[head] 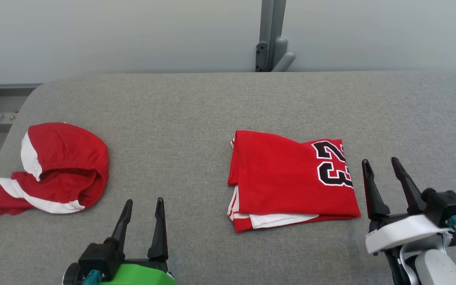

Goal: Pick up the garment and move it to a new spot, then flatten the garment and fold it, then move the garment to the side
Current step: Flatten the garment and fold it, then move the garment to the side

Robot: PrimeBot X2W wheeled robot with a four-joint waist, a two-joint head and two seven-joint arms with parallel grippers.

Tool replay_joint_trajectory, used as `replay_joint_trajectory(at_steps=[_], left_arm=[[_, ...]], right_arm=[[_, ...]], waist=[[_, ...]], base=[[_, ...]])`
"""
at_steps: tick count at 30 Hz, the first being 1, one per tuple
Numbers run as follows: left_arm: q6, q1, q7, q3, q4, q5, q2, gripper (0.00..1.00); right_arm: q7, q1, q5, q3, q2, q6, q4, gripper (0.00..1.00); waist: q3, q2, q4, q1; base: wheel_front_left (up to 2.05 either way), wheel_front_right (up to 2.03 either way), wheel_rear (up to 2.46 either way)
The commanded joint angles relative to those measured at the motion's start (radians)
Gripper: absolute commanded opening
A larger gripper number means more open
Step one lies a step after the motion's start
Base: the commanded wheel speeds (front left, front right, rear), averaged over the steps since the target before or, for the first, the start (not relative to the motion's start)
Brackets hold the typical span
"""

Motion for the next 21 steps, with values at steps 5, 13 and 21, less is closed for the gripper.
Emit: replay_joint_trajectory(at_steps=[5, 13, 21], left_arm=[[-0.002, 0.049, -0.002, 0.024, -0.072, 0.092, 0.001, 1.00], [-0.003, 0.118, -0.002, 0.055, -0.134, 0.173, 0.001, 1.00], [-0.012, 0.170, -0.002, 0.072, -0.110, 0.191, 0.001, 1.00]], right_arm=[[-0.003, 0.095, -0.126, -0.039, 0.048, 0.000, -0.133, 1.00], [-0.003, 0.223, -0.213, -0.051, 0.069, 0.000, -0.199, 1.00], [-0.003, 0.284, -0.224, -0.055, 0.085, 0.000, -0.164, 1.00]], waist=[[-0.042, 0.0000, -0.023, 0.0000], [-0.096, 0.0000, -0.028, 0.0000], [-0.134, 0.0000, -0.039, 0.0000]], base=[[0.00, 0.00, 0.00], [0.00, 0.00, 0.00], [0.00, 0.00, 0.00]])
